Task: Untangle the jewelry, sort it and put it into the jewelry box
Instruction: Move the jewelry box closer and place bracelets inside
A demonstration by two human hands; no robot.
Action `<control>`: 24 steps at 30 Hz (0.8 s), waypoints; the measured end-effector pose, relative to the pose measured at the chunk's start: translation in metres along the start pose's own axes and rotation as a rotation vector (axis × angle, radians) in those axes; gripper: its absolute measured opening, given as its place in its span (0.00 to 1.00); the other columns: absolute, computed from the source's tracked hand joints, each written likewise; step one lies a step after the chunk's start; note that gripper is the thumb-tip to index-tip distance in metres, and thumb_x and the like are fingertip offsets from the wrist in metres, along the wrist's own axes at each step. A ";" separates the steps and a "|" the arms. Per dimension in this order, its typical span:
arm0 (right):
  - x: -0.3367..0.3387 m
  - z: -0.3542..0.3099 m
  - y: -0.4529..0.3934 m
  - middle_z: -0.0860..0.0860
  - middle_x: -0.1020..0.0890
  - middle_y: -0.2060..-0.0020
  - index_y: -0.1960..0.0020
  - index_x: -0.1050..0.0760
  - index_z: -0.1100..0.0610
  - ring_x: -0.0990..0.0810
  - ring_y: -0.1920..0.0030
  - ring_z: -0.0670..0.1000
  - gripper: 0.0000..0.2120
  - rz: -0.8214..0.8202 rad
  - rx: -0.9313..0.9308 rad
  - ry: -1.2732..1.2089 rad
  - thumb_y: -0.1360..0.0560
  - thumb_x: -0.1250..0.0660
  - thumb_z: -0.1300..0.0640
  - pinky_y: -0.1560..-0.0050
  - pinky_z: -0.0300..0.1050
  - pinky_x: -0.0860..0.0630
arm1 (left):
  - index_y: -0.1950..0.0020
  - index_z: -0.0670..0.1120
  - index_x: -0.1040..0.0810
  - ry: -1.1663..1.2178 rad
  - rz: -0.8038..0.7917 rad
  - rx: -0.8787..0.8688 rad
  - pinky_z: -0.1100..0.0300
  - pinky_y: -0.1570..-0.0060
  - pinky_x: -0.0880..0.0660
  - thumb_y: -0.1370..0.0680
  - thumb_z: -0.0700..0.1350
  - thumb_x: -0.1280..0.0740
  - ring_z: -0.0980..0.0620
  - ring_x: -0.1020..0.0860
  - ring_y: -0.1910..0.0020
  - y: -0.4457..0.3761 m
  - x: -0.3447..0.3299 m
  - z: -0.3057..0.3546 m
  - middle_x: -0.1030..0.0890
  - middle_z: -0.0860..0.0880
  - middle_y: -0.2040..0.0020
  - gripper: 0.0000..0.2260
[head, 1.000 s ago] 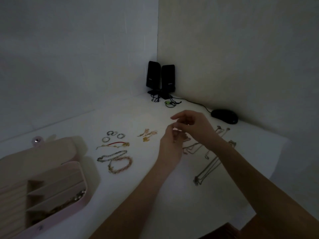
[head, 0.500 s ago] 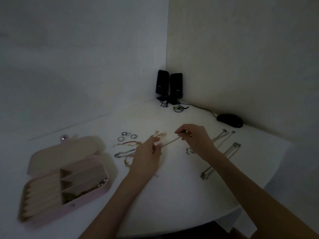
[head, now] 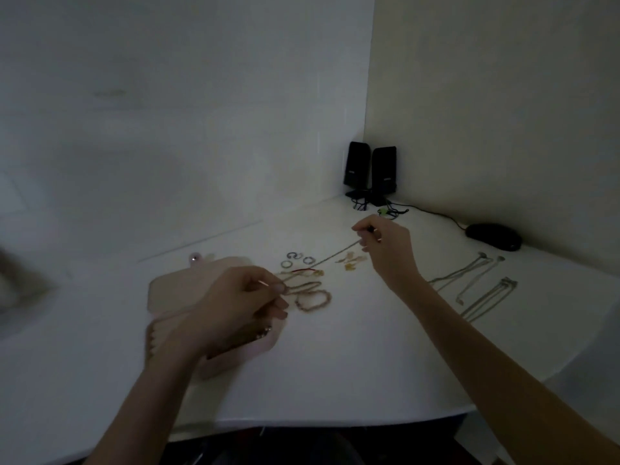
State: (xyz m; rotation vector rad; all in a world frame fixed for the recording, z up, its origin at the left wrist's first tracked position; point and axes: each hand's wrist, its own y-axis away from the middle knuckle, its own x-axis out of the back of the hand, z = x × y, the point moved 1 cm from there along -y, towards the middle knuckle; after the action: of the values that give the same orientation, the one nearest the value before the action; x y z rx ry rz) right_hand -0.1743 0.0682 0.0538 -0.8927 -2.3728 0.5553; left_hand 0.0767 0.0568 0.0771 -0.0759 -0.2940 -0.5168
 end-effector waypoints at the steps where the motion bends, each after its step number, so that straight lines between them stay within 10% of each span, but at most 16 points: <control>1: -0.004 -0.006 0.000 0.52 0.21 0.63 0.56 0.22 0.60 0.23 0.65 0.48 0.09 -0.010 0.012 -0.014 0.25 0.38 0.70 0.60 0.45 0.21 | 0.59 0.36 0.23 0.039 0.032 0.009 0.64 0.71 0.23 0.23 0.34 0.35 0.56 0.21 0.75 0.006 0.007 0.005 0.18 0.45 0.71 0.06; 4: -0.016 -0.018 0.001 0.53 0.21 0.63 0.57 0.22 0.58 0.23 0.64 0.48 0.10 -0.065 0.027 -0.051 0.25 0.37 0.69 0.61 0.41 0.21 | 0.58 0.38 0.19 -0.249 0.138 -0.054 0.74 0.67 0.28 0.24 0.39 0.33 0.61 0.21 0.72 0.018 0.029 0.006 0.18 0.52 0.73 0.06; 11: -0.030 -0.034 0.011 0.53 0.20 0.65 0.56 0.21 0.58 0.22 0.66 0.47 0.09 -0.064 0.063 -0.115 0.25 0.37 0.69 0.62 0.36 0.22 | 0.62 0.43 0.19 -0.281 0.192 -0.069 0.51 0.51 0.22 0.25 0.40 0.32 0.49 0.17 0.62 0.021 0.051 -0.019 0.16 0.50 0.67 0.06; 16: -0.038 -0.039 0.020 0.49 0.19 0.66 0.57 0.21 0.55 0.20 0.65 0.48 0.11 -0.097 0.044 -0.136 0.25 0.36 0.69 0.62 0.36 0.21 | 0.65 0.48 0.18 -0.373 0.166 -0.056 0.73 0.64 0.30 0.26 0.41 0.30 0.62 0.21 0.67 0.021 0.052 -0.034 0.17 0.57 0.67 0.08; 24: -0.051 -0.059 0.032 0.51 0.19 0.65 0.56 0.21 0.58 0.20 0.68 0.45 0.09 -0.167 0.025 -0.284 0.26 0.35 0.70 0.63 0.36 0.22 | 0.66 0.52 0.16 -0.632 0.153 -0.124 0.75 0.65 0.31 0.28 0.42 0.29 0.66 0.23 0.62 0.030 0.061 -0.041 0.18 0.56 0.68 0.07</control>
State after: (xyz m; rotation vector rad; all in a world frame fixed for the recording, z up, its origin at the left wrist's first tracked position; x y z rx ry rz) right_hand -0.0909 0.0655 0.0644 -0.6312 -2.6566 0.6803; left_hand 0.1525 0.0478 0.0563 -0.3828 -0.8663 -0.3470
